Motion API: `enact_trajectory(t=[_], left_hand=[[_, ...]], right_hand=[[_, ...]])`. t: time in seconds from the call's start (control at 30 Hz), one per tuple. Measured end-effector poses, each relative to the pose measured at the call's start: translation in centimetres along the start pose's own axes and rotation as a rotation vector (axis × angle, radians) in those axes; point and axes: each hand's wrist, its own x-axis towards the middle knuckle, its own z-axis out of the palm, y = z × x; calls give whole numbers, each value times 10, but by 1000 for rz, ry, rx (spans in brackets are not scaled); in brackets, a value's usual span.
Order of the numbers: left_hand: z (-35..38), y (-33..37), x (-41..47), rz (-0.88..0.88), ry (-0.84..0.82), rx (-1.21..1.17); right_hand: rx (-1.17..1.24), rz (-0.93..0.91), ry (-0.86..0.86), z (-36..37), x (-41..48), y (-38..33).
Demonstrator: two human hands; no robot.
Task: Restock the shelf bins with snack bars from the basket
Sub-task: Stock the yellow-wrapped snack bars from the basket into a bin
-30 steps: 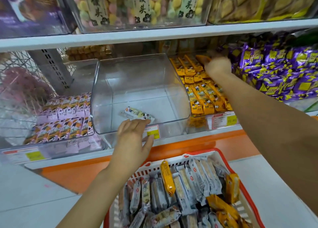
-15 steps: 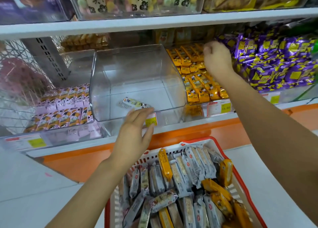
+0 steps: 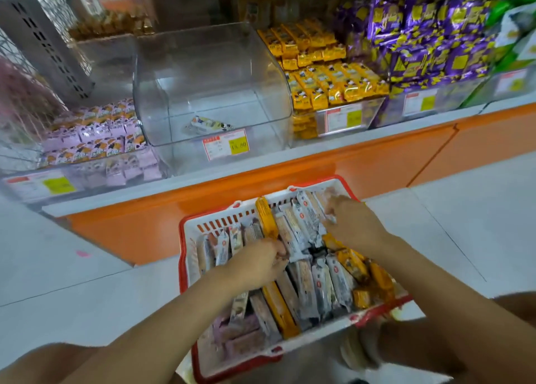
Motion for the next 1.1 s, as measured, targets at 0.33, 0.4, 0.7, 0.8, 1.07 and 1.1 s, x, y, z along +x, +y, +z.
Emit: enact_trajectory(t=[0.33,0.4,0.7,0.8,1.07,1.1], left_hand=[[45,-34,-12,-117,-193,65],[45,-37,-8,-146,-190,26],[1,-1,-8,-251,78,-718],[-22,21,-10,-274,38,-1148],[-53,28,-12,-279,256,-1454],[-53,27,-11,-285,261,-1513]], right_hand=[[154,182,-432,62,-18,67],[148,177,-362,71,-18,72],[463,-10,-210,40,-32,42],[556,-232,-134,17,-37,4],[477,-440,51,7,-31,-28],[454,-446,65,6,-31,-27]])
